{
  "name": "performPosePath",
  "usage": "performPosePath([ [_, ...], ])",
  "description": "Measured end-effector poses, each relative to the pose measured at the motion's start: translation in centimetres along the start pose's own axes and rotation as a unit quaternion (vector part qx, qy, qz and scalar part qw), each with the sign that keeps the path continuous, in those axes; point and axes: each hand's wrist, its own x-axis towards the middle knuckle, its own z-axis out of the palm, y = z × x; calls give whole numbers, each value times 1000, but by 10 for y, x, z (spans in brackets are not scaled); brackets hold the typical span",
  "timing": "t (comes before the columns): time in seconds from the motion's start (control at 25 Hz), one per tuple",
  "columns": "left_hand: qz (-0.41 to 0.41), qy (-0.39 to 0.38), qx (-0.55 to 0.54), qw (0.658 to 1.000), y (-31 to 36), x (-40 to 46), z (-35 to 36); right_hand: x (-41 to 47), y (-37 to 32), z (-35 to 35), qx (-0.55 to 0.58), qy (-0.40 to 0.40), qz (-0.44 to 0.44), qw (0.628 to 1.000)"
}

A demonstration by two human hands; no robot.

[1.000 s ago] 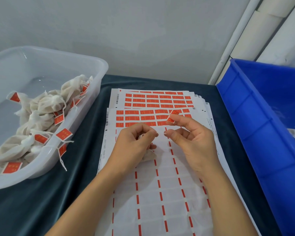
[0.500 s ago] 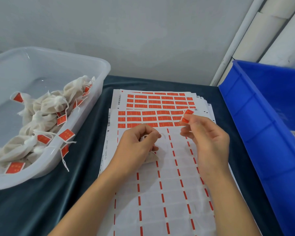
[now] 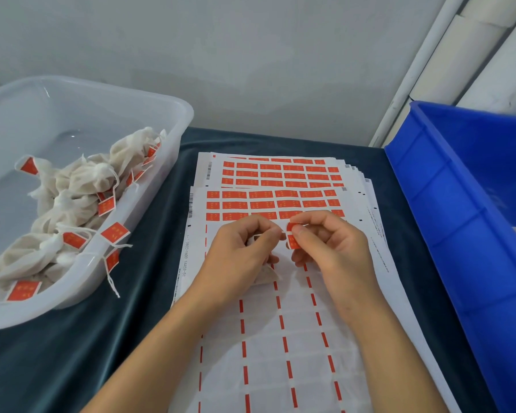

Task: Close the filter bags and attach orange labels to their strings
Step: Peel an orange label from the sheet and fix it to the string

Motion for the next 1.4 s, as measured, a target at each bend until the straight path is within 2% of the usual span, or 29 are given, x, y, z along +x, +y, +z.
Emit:
performPosePath([
  [0.64, 27, -15, -12, 999, 4, -2, 1, 1, 0, 1, -8, 10, 1, 1000],
  [1.0, 16, -20, -24, 999, 6, -3, 0, 0, 0, 3, -29, 12, -11, 999],
  [1.24, 21, 4, -8, 1000, 4, -3, 0, -2, -2, 3, -75, 0, -55, 996],
  [1.4, -12, 33, -19, 999, 3, -1, 1, -1, 0, -1, -75, 47, -37, 995],
])
